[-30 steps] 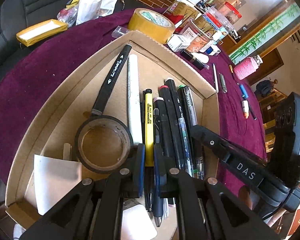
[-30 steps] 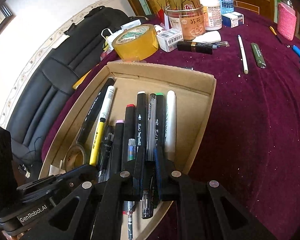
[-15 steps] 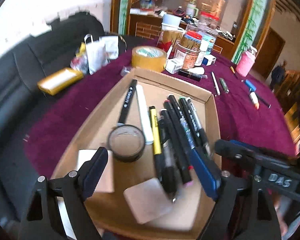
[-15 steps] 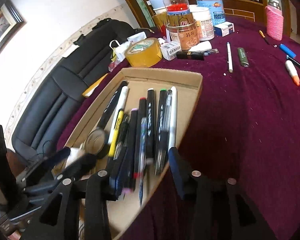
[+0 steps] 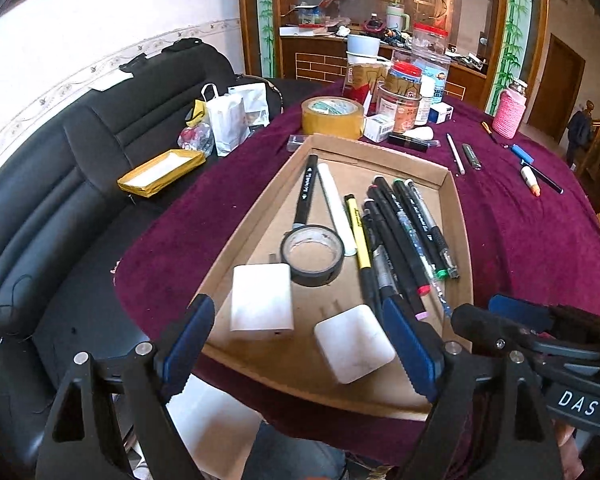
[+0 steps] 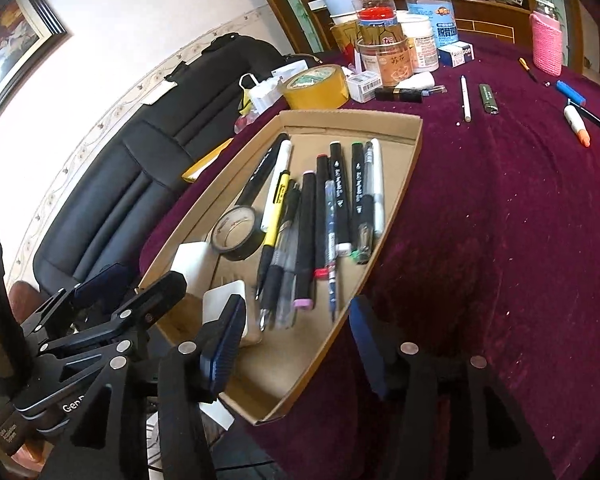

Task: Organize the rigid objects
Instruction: 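Lift both open tools away from the tray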

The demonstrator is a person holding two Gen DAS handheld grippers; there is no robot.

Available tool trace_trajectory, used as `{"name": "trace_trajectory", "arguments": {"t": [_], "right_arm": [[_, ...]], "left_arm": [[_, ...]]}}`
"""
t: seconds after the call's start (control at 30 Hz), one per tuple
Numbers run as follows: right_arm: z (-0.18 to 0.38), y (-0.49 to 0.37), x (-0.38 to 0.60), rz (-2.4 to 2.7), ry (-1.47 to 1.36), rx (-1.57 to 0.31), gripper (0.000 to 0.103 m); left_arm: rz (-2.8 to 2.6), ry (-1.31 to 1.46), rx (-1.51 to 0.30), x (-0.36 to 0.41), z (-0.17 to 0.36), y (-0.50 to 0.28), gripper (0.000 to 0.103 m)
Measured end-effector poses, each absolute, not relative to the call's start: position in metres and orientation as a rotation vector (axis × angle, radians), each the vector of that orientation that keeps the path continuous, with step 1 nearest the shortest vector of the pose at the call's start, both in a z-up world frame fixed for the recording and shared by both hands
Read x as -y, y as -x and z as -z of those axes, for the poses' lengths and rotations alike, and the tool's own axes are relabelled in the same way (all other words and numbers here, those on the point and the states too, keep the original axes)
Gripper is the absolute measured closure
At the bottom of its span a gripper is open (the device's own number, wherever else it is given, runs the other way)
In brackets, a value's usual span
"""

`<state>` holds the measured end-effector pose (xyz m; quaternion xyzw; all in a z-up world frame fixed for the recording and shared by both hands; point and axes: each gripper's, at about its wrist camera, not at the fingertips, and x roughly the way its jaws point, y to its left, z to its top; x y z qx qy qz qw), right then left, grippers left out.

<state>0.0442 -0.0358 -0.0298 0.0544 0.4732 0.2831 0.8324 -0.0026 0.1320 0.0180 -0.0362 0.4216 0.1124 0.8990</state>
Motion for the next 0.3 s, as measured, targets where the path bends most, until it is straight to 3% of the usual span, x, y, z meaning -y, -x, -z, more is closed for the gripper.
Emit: {"name": "trace_trajectory", "arguments": {"t": [0.3], "right_arm": [[0.030,-0.038,0.021,-0.588,-0.065,-1.002,0.043]], "left_arm": [[-0.218,0.086,-0.857,-0.144,-0.016,0.004,0.018]]}}
